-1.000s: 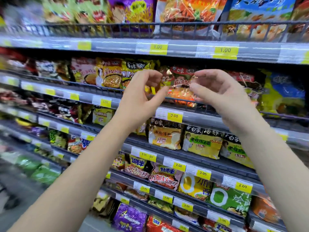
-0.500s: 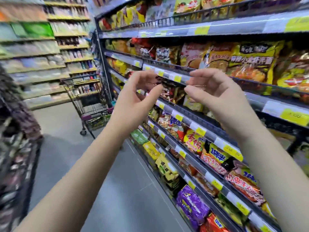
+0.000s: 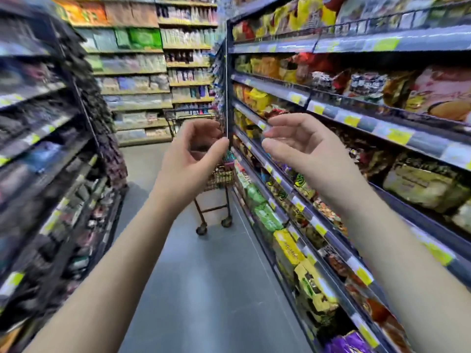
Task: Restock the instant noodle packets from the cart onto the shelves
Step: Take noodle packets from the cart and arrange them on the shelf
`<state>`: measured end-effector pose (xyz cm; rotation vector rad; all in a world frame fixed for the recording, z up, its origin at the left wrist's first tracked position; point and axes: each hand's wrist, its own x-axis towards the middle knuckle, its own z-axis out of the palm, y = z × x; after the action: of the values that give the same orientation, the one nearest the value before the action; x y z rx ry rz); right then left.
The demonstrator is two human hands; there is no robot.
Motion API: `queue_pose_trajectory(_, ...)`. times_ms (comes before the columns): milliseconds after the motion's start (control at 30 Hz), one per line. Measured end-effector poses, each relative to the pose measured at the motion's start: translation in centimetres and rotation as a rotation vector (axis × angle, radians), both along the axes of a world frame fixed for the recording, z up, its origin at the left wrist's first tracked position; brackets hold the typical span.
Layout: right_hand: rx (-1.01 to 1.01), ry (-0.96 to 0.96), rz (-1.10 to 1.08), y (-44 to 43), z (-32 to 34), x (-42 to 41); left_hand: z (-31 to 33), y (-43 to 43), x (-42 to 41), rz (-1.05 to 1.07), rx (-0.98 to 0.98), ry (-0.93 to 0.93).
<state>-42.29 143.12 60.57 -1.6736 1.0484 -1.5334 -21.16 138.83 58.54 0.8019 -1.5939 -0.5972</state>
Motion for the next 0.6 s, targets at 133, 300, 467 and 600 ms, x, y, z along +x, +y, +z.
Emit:
queue_pose_trajectory(133,0.026,-0.012,0.029,-7.4,-0.2,5.2,-0.4,-7.0,5.8,0.069,0.013,-0.022)
queue_pose_trajectory(300,0.046,0.009,0.03,-16.2,-0.6,10.5,-1.0,-15.2,12.7,0.125,0.049,-0.064)
queue_pose_trajectory(467,0.091,0.0,0.038,-23.9,-1.9,14.1,-2.4,-22.4,16.6,0.143,0.119,-0.059)
queue_pose_trajectory(600,0.128,0.001,0.046,-30.3,-3.3,15.2,-3.6,-27.8,17.8,0.148,0.149,-0.04)
